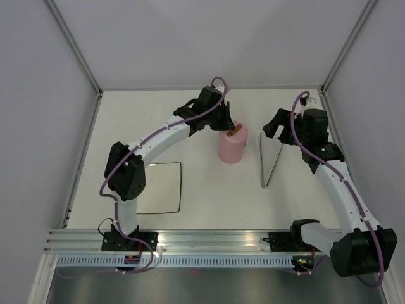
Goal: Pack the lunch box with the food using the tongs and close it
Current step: Close the box lid on the packing box.
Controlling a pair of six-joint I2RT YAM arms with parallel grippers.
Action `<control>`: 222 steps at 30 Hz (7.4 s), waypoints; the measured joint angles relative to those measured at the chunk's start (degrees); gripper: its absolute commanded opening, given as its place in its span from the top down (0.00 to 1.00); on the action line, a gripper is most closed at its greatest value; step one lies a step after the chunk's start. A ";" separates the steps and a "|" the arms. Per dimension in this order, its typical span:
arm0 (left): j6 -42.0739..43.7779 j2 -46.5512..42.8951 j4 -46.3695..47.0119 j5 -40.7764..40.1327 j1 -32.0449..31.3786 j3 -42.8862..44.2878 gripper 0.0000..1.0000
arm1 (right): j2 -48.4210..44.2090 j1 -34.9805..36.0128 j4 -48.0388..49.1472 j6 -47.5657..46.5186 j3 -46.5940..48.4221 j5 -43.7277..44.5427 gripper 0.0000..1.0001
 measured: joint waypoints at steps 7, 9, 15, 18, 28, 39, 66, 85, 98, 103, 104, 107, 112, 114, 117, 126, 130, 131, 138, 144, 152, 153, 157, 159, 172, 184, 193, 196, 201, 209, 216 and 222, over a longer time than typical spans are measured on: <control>0.22 -2.21 -0.74 -5.99 -0.02 -1.86 0.98 | 1.46 0.00 1.49 0.20 0.00 -4.04 0.02; 0.20 -2.80 -0.70 -6.56 -0.02 -2.60 0.98 | 1.46 0.02 1.73 0.24 0.00 -4.44 0.02; -0.09 -4.68 2.80 -6.60 0.00 -6.40 0.98 | 1.60 0.00 2.27 0.31 0.00 -4.70 0.02; -0.48 -6.80 5.09 -7.06 0.00 -9.64 0.98 | 1.77 0.00 2.40 0.31 0.00 -4.92 0.02; -1.31 -10.47 8.41 -8.39 -0.02 -14.84 0.98 | 2.14 0.02 2.60 0.31 0.00 -5.57 0.02; -2.19 -11.67 9.51 -7.78 0.09 -15.52 0.98 | 1.86 0.00 2.60 0.31 0.00 -5.49 0.02; -6.71 -14.75 11.47 -9.07 1.11 -19.93 0.98 | 1.18 0.00 2.45 0.24 0.00 -5.38 0.02; -6.60 -11.45 10.84 -6.54 1.11 -15.91 0.98 | 1.05 0.00 2.19 0.26 0.00 -6.60 0.02; -6.99 -10.75 11.30 -5.60 1.14 -16.96 0.98 | 2.84 0.00 2.62 0.26 -0.39 -7.78 0.02; -7.98 -11.58 12.74 -5.20 1.70 -18.21 0.98 | 3.48 0.00 2.64 0.26 -0.39 -8.02 0.02; -8.28 -11.87 12.74 -5.20 1.88 -18.43 0.98 | 3.50 0.00 2.64 0.26 -0.39 -8.02 0.02; -9.05 -12.59 13.18 -5.16 2.73 -19.08 0.98 | 3.61 0.00 2.67 0.26 -0.39 -8.02 0.02; -9.94 -13.57 14.05 -5.14 3.98 -20.65 0.98 | 4.11 0.00 2.71 0.26 -0.39 -8.04 0.02; -10.25 -13.57 14.16 -4.94 4.02 -20.85 0.98 | 4.37 0.00 2.71 0.26 -0.39 -8.04 0.02; -10.80 -13.57 15.02 -4.63 4.00 -21.64 0.98 | 4.46 0.00 2.71 0.24 -0.39 -8.04 0.02; -12.83 -14.91 19.71 -4.44 4.26 -25.75 0.98 | 5.05 0.02 2.71 0.09 -0.35 -8.66 0.02; -13.11 -15.28 19.93 -4.28 4.66 -25.94 0.98 | 6.08 0.20 2.73 -0.17 0.02 -9.11 0.02; -13.11 -15.39 19.93 -4.28 4.68 -25.94 0.98 | 6.21 0.22 2.75 -0.22 0.13 -9.11 0.03; -13.11 -16.33 19.76 -4.42 4.76 -25.97 0.98 | 6.27 0.83 2.89 -0.26 0.26 -9.11 0.03; -13.53 -18.12 20.63 -4.76 4.76 -28.39 0.98 | 6.27 0.94 2.93 -0.26 0.26 -9.11 0.03; -14.40 -18.25 21.44 -5.16 4.87 -29.55 0.98 | 6.27 0.94 2.95 -0.31 0.26 -9.09 0.03; -14.51 -18.25 21.51 -5.22 4.90 -29.57 0.98 | 6.27 0.94 2.95 -0.33 0.26 -9.09 0.03; -14.53 -18.14 21.77 -5.22 4.98 -29.51 0.98 | 6.27 0.94 2.95 -0.35 0.26 -9.09 0.03; -14.53 -17.79 21.73 -5.22 4.98 -29.18 0.98 | 6.27 1.03 2.95 -0.37 0.26 -9.09 0.03; -14.51 -16.13 22.12 -4.70 5.03 -26.58 0.98 | 6.56 3.15 3.06 -1.20 0.81 -9.31 0.03; -14.51 -15.89 22.60 -4.81 5.03 -27.58 0.98 | 9.03 4.90 3.65 -1.25 1.95 -9.31 0.03; -14.97 -17.22 24.28 -4.83 5.03 -29.94 0.98 | 11.39 7.52 3.82 -1.42 4.48 -9.29 0.03; -14.97 -17.59 24.22 -4.92 5.03 -30.05 0.98 | 11.96 8.11 3.89 -1.64 5.14 -9.27 0.03; -14.97 -18.47 24.17 -5.42 5.03 -30.49 0.98 | 12.61 8.83 3.87 -1.79 5.46 -9.16 0.03; -14.99 -19.21 24.20 -5.97 5.25 -30.75 0.98 | 12.98 9.60 3.87 -1.79 5.46 -9.03 0.03; -15.41 -19.23 24.17 -6.27 5.29 -31.28 0.98 | 13.18 9.92 3.89 -1.84 5.46 -8.96 0.03; -15.82 -19.34 24.28 -6.43 5.46 -32.65 0.98 | 13.94 10.03 3.89 -1.88 5.46 -8.83 0.03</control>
